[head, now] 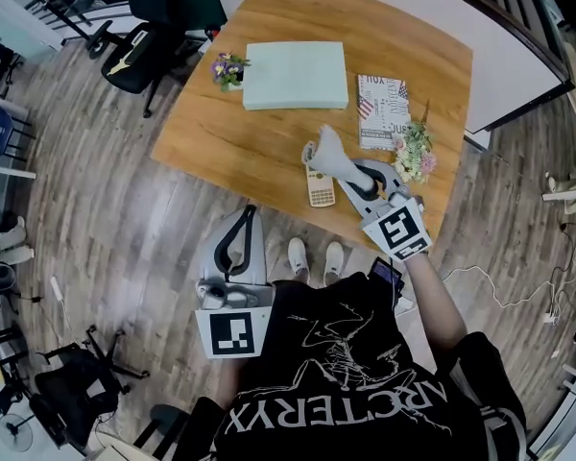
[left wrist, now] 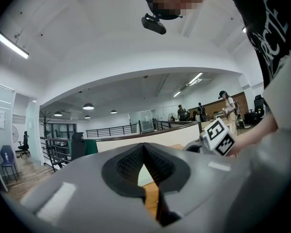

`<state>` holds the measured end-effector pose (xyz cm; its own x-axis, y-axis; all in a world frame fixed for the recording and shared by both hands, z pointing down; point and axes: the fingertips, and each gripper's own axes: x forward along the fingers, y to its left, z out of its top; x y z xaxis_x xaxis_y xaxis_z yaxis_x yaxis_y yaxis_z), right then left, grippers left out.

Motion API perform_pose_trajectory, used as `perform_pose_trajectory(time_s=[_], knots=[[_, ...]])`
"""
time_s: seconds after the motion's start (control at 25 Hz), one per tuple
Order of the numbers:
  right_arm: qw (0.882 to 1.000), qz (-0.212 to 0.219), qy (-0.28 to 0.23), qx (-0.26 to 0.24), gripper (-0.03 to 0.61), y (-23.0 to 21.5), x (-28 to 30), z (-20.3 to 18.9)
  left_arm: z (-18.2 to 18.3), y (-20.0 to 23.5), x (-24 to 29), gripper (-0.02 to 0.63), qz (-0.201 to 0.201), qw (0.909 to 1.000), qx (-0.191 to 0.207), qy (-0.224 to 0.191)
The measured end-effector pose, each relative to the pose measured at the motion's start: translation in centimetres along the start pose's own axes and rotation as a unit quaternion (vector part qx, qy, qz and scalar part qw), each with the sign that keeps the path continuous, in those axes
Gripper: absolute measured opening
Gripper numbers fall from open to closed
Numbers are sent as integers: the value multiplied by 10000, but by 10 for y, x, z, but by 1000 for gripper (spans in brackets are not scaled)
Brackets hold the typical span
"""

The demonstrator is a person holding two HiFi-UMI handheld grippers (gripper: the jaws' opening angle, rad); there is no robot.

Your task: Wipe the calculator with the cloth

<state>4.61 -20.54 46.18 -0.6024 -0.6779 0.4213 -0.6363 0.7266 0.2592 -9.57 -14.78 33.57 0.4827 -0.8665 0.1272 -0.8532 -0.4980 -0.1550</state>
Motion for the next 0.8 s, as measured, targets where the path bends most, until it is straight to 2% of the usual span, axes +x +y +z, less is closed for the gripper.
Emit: perform_pose_trajectory(time_s=[0.12, 0.2, 0.32, 0.44, 0.56, 0.64, 0.8], knots=[[9936, 509, 676, -750, 91, 7, 56, -51, -2, 1, -6, 9, 242, 9996, 7, 113], [9798, 861, 1207, -1344, 91, 15, 87, -86, -2, 4, -12, 9, 441, 9988, -15, 192], [9484, 1356, 1854, -2186, 91, 27, 125, -134, -1, 9, -25, 9, 724, 9970, 21, 255], [9129, 1662, 2267, -2959, 91, 34, 157, -171, -5, 16, -36, 9, 1014, 9942, 76, 361], [8875, 1906, 2544, -3337, 91, 40, 179, -196, -10, 23, -45, 9, 1231, 9912, 109, 464], [8814, 2044, 2671, -3317, 91, 45, 187, -206, -11, 28, -50, 9, 1331, 9898, 128, 489], [8897, 2068, 2665, -3077, 91, 45, 189, -209, -13, 30, -50, 9, 1375, 9891, 138, 511]])
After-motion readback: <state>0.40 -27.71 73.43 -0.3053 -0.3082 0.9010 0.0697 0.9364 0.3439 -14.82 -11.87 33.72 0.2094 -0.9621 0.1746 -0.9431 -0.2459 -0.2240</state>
